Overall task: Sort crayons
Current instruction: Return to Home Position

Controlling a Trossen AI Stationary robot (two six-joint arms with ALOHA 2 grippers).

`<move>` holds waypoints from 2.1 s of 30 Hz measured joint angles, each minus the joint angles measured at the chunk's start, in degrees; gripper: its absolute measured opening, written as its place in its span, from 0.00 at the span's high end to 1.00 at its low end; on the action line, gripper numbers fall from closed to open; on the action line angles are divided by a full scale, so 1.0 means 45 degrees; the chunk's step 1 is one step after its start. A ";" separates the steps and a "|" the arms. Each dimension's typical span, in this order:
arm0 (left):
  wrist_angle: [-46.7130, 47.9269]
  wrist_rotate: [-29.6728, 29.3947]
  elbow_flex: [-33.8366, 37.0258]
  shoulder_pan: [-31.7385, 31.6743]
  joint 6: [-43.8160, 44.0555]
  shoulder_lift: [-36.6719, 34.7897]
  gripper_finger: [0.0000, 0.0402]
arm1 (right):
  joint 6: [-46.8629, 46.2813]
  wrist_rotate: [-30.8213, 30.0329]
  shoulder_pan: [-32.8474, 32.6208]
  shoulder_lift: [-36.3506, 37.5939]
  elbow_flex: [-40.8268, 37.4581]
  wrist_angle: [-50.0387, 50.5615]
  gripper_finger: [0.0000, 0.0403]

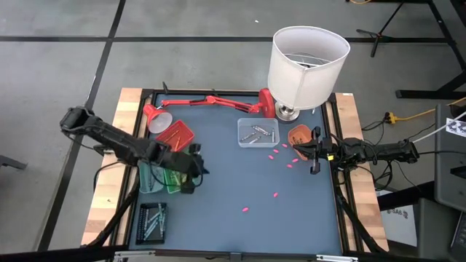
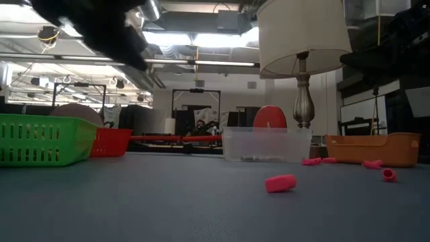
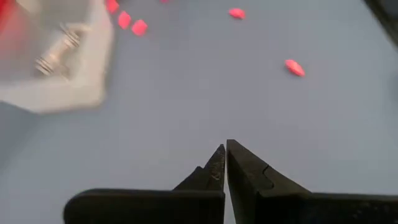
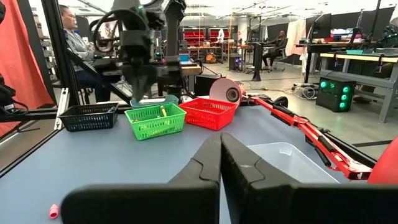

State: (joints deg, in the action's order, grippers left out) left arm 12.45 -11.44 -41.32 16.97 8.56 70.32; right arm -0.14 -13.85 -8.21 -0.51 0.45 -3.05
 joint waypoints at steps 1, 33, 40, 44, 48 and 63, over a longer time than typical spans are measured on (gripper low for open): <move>-0.0183 0.0000 0.0000 -0.0311 -0.0500 0.0000 1.00 | 0.0000 0.0000 0.0000 0.0000 0.0000 0.0000 0.99; 0.3616 0.0034 0.0000 -0.3021 -0.2944 -1.0930 1.00 | 0.0005 -0.0005 0.0000 0.0000 -0.0005 -0.0010 0.99; 0.3635 0.0029 0.0955 -0.3021 -0.3029 -1.3131 1.00 | 0.0009 -0.0001 -0.0001 0.0000 -0.0005 -0.0010 0.99; 0.3633 -0.0012 0.1932 -0.3021 -0.2963 -1.4468 1.00 | 0.0005 -0.0005 -0.0005 0.0000 -0.0005 -0.0010 0.99; 0.3455 -0.0499 0.2796 -0.3021 -0.2940 -1.5616 1.00 | 0.0010 -0.0005 -0.0005 0.0000 -0.0005 -0.0010 0.99; 0.1792 -0.0986 0.4404 -0.3021 -0.3171 -1.5582 1.00 | 0.0010 0.0000 -0.0002 -0.0019 -0.0010 -0.0023 0.99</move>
State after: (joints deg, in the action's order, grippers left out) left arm 20.51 -15.88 -21.50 3.38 -5.72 0.21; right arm -0.10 -13.85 -8.22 -0.60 0.40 -3.15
